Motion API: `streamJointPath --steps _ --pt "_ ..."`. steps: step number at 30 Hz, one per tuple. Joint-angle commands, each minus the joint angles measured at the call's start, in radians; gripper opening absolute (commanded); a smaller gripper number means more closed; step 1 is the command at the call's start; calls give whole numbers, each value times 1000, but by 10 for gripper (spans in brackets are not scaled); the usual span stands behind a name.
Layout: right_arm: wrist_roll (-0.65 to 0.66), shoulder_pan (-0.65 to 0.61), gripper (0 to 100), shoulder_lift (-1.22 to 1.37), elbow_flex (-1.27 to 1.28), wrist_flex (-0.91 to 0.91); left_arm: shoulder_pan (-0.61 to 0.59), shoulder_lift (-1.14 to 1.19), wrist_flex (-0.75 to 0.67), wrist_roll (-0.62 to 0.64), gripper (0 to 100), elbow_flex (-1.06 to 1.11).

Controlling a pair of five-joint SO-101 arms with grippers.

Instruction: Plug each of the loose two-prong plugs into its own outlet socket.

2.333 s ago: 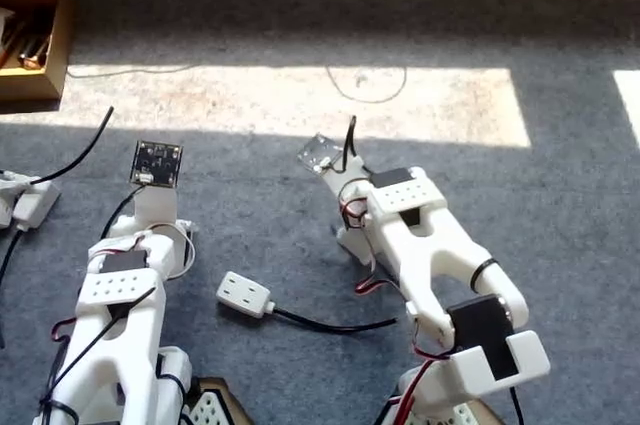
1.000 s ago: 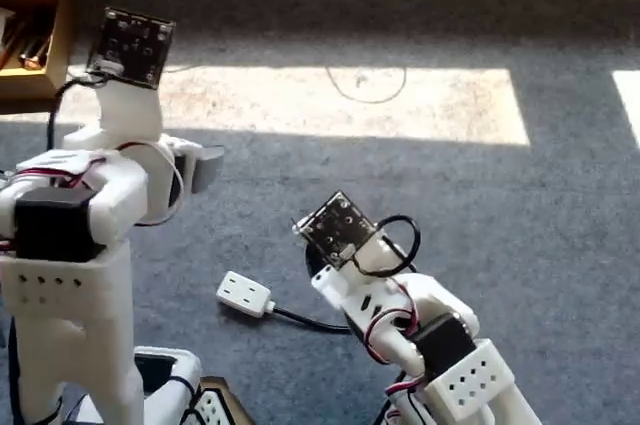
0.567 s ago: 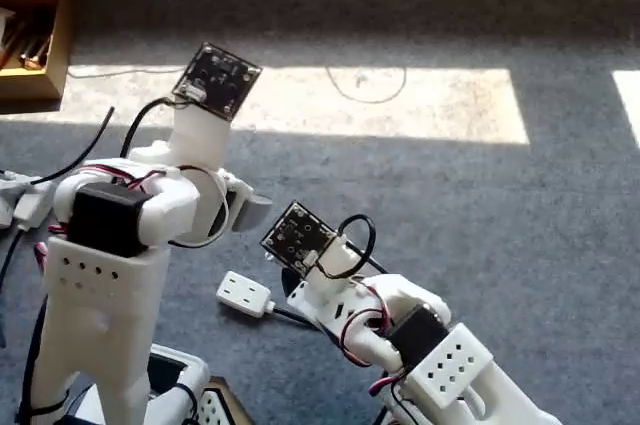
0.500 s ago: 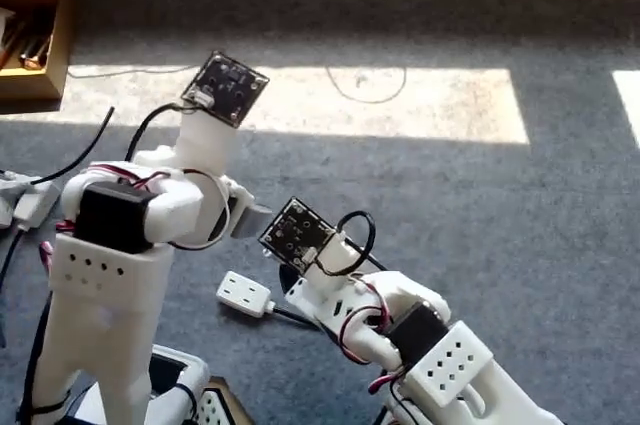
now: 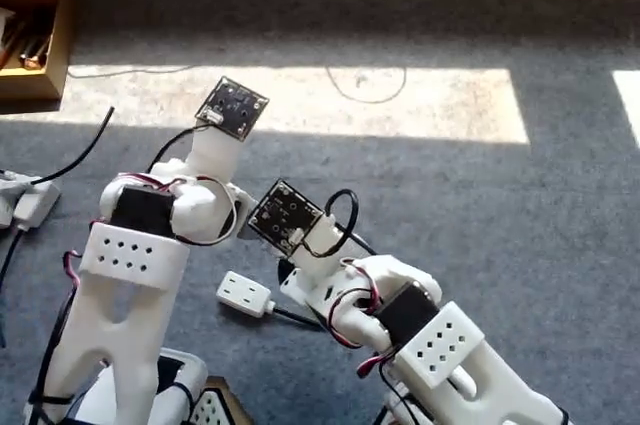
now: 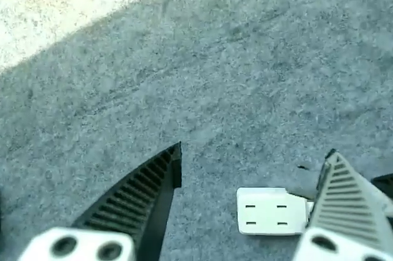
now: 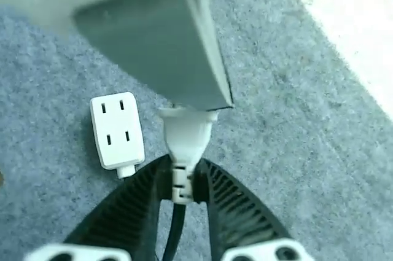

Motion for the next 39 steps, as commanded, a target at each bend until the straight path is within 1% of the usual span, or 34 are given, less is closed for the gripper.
streamJointPath --steps 1,3,9,15,19,24,27,29,31,33,34,37,39 --pt "-5 -4 7 -7 -139 41 -53 -5 -52 -14 337 30" --pt "-3 -2 7 -1 -189 68 -73 -8 -51 -38 337 39" --pt "-3 -1 7 1 -282 110 -79 -8 -57 -43 337 77" --pt "-3 -1 7 2 -278 110 -71 -8 -58 -43 337 90" --pt "-2 1 7 2 -278 111 -41 -8 -61 -43 337 116" --pt "28 27 7 30 -272 113 -25 -8 -129 -43 337 179" --pt "29 42 7 87 -275 111 -25 -8 -135 -43 337 193" --pt "31 41 7 114 -274 111 -53 -8 -138 -43 337 177" --pt "28 38 7 122 -271 111 -120 -8 -158 -43 337 145" --pt "26 36 7 122 -272 110 -163 -5 -186 -37 337 128" --pt "26 33 7 122 -272 105 -163 -7 -193 -35 337 127" --pt "23 -13 7 131 -266 84 -111 -8 -198 -23 337 125" --pt "2 -30 7 131 -240 76 -104 -8 -203 -11 337 110"
